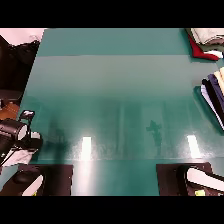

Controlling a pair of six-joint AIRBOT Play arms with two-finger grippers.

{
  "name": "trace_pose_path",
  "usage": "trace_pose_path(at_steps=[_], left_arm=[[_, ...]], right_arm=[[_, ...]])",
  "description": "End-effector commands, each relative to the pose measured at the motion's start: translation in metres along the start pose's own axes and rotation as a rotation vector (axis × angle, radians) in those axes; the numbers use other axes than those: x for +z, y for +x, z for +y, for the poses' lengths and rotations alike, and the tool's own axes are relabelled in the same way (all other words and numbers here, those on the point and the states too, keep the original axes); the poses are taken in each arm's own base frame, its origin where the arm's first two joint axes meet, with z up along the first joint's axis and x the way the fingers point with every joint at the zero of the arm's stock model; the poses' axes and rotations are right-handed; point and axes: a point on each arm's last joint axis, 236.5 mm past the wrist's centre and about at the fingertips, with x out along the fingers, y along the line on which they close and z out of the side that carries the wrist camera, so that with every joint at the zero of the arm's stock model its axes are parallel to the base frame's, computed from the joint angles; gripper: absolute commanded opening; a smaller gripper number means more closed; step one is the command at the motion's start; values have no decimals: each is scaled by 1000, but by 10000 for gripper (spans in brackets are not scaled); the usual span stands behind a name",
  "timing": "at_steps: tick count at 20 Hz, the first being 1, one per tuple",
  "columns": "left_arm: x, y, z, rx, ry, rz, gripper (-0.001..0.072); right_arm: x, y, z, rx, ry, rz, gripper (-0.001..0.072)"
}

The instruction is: Fold the shirts.

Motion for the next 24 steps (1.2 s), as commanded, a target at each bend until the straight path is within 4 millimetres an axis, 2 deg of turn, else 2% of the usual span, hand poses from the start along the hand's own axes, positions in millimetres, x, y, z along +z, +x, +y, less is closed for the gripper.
trace_pose_path(at_steps=[1, 2, 4, 6, 7, 9, 11, 12, 13, 14, 16, 18, 20, 22, 24], left_arm=[[8, 0, -4, -17, -16, -34, 24], [16, -9, -5, -35, -27, -60, 24], [45, -47, -9, -106, -15, -166, 23], [81, -111, -12, -215, -26, -334, 23], [98, -152, -16, -293, -34, -437, 23], [120, -254, -33, -521, -13, -680, 23], [116, -360, -53, -770, 76, -917, 23], [108, -402, -60, -870, 125, -1006, 23], [99, -434, -66, -952, 176, -1060, 23], [93, -453, -71, -1008, 213, -1082, 22], [91, -472, -86, -1099, 280, -1075, 22], [102, -469, -105, -1152, 325, -1016, 22], [112, -447, -137, -1163, 401, -898, 22], [114, -418, -186, -1154, 548, -766, 23], [121, -372, -230, -1076, 654, -624, 23]], right_arm=[[-1, 0, 1, 1, -1, 2, 15], [-1, 0, 1, 1, -1, 2, 15], [0, 0, 1, 1, -1, 1, 15], [0, 0, 1, 1, -1, 1, 15], [0, 0, 1, 1, -1, 1, 15], [0, 0, 1, 1, -1, 1, 15], [0, 0, 1, 1, 0, 1, 15], [0, 0, 1, 2, 0, 1, 15], [0, 0, 1, 2, 0, 1, 15], [0, 0, 2, 7, -1, 1, 15], [-1, 0, 2, 8, 0, 2, 15], [-1, 0, 2, 8, 0, 2, 15], [-1, 0, 2, 8, 0, 3, 15], [-1, 0, 2, 8, 0, 3, 15], [-1, 0, 2, 8, 0, 5, 15]])
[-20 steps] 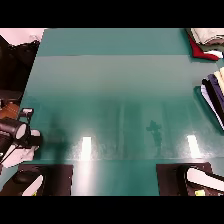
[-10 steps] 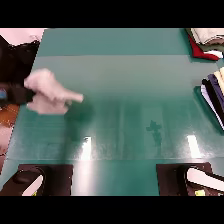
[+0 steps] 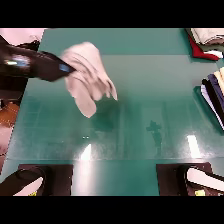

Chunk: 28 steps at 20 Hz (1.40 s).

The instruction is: Fold the shirts.

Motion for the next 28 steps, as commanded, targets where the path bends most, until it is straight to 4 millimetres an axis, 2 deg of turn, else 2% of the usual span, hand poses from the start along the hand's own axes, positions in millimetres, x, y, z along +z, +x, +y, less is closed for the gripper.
trace_pose_path(at_steps=[1, 3, 5, 6, 7, 8, 12, 13, 15, 17, 20, 23, 28], left_arm=[[-54, 84, 18, -21, 59, 300, 24], [-95, 123, 44, 4, 36, 487, 24], [-119, 152, 63, 0, -19, 581, 25], [-125, 160, 72, 5, -41, 598, 253], [-126, 162, 79, 10, -55, 602, 649], [-125, 158, 85, 19, -79, 602, 712], [-128, 122, 100, 45, -154, 622, 714], [-132, 119, 100, 55, -162, 604, 714], [-153, 118, 96, 64, -186, 585, 715], [-189, 124, 91, 70, -209, 596, 715], [-235, 152, 85, 50, -290, 590, 715], [-246, 179, 78, 32, -302, 506, 714], [-252, 202, 76, 51, -278, 473, 713]], right_arm=[[-3, 0, 1, 1, 0, 12, 15], [-8, 0, 1, 2, 0, 33, 15], [-11, 0, 1, 2, -1, 46, 15], [-11, 0, 1, 2, -1, 47, 15], [-11, 0, 1, 2, 0, 48, 15], [-11, 0, 1, 2, 0, 47, 15], [-11, 0, 1, 2, 0, 47, 15], [-11, 0, 1, 2, 0, 48, 15], [-11, 0, 1, 1, 0, 46, 15], [-9, 0, 1, 1, 0, 40, 15], [-10, 0, 1, 1, 0, 41, 15], [-10, 0, 1, 1, 0, 41, 15], [-12, 1, 4, 7, -8, 49, 15]])
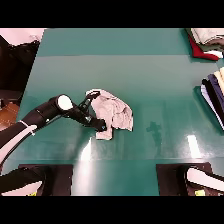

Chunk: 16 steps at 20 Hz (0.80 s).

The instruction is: Fold the shirts.

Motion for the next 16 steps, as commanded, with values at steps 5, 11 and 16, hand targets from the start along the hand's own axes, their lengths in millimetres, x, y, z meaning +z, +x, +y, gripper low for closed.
trace_pose_path(at_steps=[5, 11, 16], left_arm=[[-7, 5, -9, -13, 25, 46, 23], [25, -136, 3, 281, 227, -91, 23], [40, -228, 5, 388, 230, -325, 23]], right_arm=[[-8, 10, 23, 38, -46, 38, 15], [-84, 84, 64, 114, -115, 326, 17], [-205, 187, 93, 155, -153, 565, 560]])
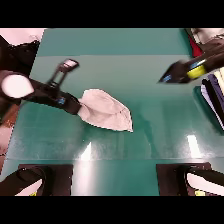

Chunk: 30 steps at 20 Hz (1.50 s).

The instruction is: Fold the shirts.

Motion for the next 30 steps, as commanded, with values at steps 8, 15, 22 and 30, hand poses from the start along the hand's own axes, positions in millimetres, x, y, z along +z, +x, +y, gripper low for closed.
trace_pose_path(at_steps=[8, 15, 22, 30], left_arm=[[-4, -43, 25, 99, -19, -36, 23], [-10, -42, 24, 94, -21, -9, 24], [-10, -42, 23, 94, -21, -10, 23], [61, -145, 29, 240, 39, -292, 23]], right_arm=[[-92, 195, 20, -13, -62, 87, 558], [-94, 230, 2, -33, 26, 109, 556], [-84, 240, 6, -12, 53, 65, 14], [-5, 73, 24, -21, -100, -340, 11]])
